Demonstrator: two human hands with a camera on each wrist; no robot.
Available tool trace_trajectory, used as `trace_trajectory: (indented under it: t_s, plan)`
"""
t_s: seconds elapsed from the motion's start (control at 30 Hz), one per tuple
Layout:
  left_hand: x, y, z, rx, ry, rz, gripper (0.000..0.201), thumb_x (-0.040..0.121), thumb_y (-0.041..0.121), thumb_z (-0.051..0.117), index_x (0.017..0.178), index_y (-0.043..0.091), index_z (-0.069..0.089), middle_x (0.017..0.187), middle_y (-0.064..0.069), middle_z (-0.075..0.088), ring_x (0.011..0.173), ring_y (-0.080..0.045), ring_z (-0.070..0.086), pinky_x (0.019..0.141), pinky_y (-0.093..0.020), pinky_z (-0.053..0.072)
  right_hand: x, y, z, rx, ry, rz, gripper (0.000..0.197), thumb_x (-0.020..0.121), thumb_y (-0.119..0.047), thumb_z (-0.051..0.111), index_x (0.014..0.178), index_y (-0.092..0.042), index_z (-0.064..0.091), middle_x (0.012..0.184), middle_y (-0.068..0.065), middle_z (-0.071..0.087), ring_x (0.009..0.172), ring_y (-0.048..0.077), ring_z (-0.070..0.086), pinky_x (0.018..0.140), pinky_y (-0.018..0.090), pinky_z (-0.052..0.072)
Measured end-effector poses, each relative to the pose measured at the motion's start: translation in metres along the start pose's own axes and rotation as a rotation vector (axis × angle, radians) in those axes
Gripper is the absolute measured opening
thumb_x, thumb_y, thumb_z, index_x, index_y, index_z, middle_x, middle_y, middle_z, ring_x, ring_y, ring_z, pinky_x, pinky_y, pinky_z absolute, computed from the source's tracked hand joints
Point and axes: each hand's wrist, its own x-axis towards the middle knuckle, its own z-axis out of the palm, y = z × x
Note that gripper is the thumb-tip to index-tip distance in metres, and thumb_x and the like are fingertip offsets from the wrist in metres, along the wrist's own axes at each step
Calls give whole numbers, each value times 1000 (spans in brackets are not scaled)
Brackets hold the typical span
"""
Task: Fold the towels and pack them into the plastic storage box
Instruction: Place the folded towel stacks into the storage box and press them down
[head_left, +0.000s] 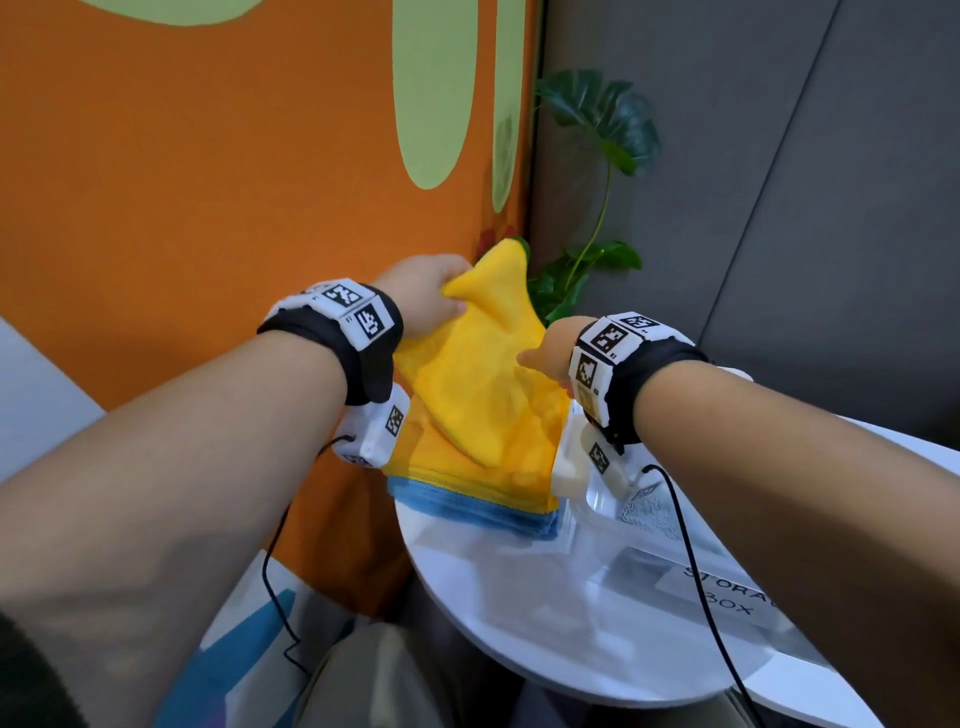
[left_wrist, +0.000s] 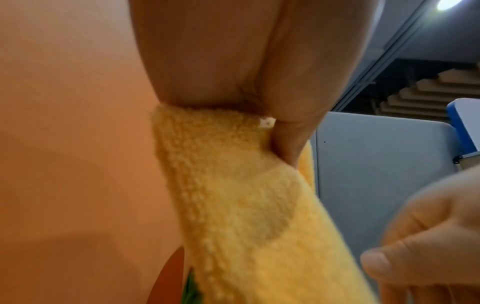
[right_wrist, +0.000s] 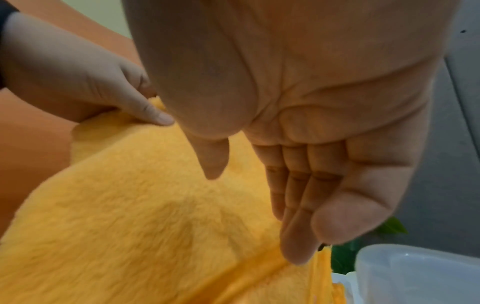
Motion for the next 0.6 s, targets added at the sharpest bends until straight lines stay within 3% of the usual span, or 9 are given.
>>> trace_trajectory:
  t_s: [0.03,0.07,0.13,0.17,0.2,0.3,0.43,0.5,0.6]
  plan:
    - [-1,4,-10,-9,12,37,35,97,23,54,132,26,50,126,-1,55,111,-24,52,81,-31,39,-2,-2,-1,45,-3,5,52,103,-43,27,78,-7,56,101,16,63,64,20,51,65,29,42]
    - [-1,8,-20,-22,26,78,33,96,22,55,129,27,52,123,1,57,109,-21,52,81,-31,39,-7,-3,-2,113,1,-1,52,104,-42,23,93,-7,60,102,18,63,67,22,54,64,30,42]
    - [-3,14,-37,-46,53,143,30,95,19,55,123,30,54,115,7,58,105,-16,53,81,-29,38,-8,-2,-4,314,23,-11,50,105,-38,21,137,-7,43,92,16,56,77,26,52,76,32,45]
    - [-4,17,-45,-60,67,172,30,94,18,56,121,32,55,112,9,58,104,-14,53,82,-28,38,-5,-1,-4,404,43,-35,53,104,-39,23,141,-5,38,92,13,54,82,24,48,84,34,45]
    - [-4,19,-52,-82,82,196,30,94,17,56,119,34,56,110,12,58,104,-12,53,82,-26,38,-6,0,-6,503,70,-52,58,103,-44,24,140,-3,40,97,15,53,87,22,44,89,37,42]
    - [-6,23,-68,-168,125,232,30,94,18,54,115,39,57,107,16,59,103,-10,55,83,-26,41,-6,1,-15,764,36,56,70,99,-55,22,140,-1,39,107,18,45,96,28,42,86,34,33]
    - [-10,26,-75,-364,146,266,30,94,16,55,106,43,60,115,7,64,109,-17,59,97,-43,47,-12,1,-17,901,46,104,72,97,-59,26,142,-4,36,137,20,47,126,36,46,107,41,34]
    - [-12,27,-75,-466,138,274,29,94,15,55,103,43,62,113,6,66,108,-18,61,97,-46,49,-7,2,-10,983,11,107,60,97,-55,33,131,-6,44,121,16,56,115,33,52,96,41,43]
    - [-13,30,-76,-621,109,292,26,94,14,55,105,36,64,111,-1,68,106,-25,63,93,-47,52,6,1,-4,990,-165,70,33,102,-28,40,122,-3,50,88,9,55,80,26,55,75,40,49]
